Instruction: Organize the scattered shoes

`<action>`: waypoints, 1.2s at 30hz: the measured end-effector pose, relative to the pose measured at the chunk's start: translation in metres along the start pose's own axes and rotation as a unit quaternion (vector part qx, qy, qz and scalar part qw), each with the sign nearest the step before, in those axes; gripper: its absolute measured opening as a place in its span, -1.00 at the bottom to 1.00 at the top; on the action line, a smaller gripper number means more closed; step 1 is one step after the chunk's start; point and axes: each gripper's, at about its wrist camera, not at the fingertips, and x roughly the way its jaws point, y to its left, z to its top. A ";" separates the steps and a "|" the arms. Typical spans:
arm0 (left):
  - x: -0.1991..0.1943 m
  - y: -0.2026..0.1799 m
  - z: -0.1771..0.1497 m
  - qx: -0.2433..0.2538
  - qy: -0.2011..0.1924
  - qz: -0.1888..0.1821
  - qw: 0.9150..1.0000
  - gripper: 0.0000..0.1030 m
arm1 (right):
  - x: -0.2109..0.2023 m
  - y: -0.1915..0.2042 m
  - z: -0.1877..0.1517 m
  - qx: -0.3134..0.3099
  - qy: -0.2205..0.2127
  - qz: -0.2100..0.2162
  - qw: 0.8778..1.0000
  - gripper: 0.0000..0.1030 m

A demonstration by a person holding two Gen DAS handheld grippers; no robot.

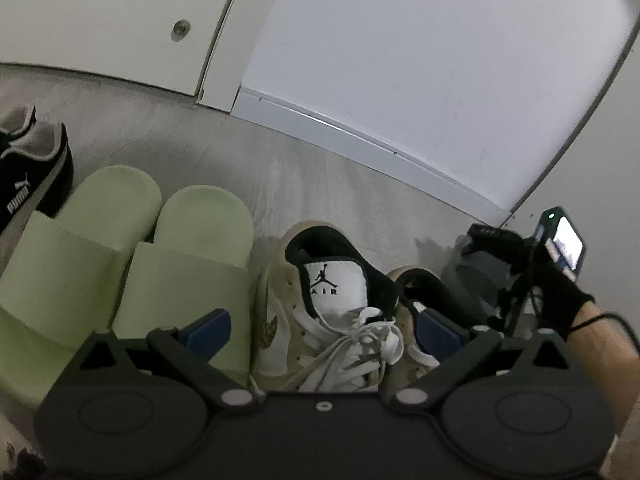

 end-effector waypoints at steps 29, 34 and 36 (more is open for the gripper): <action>-0.016 -0.011 -0.004 0.051 -0.055 0.025 0.997 0.96 | -0.118 -0.030 -0.125 -0.353 0.118 0.224 0.901 0.99; -0.023 -0.009 -0.002 0.043 -0.064 0.014 0.997 0.96 | -0.161 -0.023 -0.130 -0.360 0.005 0.177 0.916 0.99; -0.024 -0.007 -0.002 0.039 -0.066 0.013 0.997 0.96 | -0.180 -0.023 -0.130 -0.331 -0.027 0.183 0.925 0.99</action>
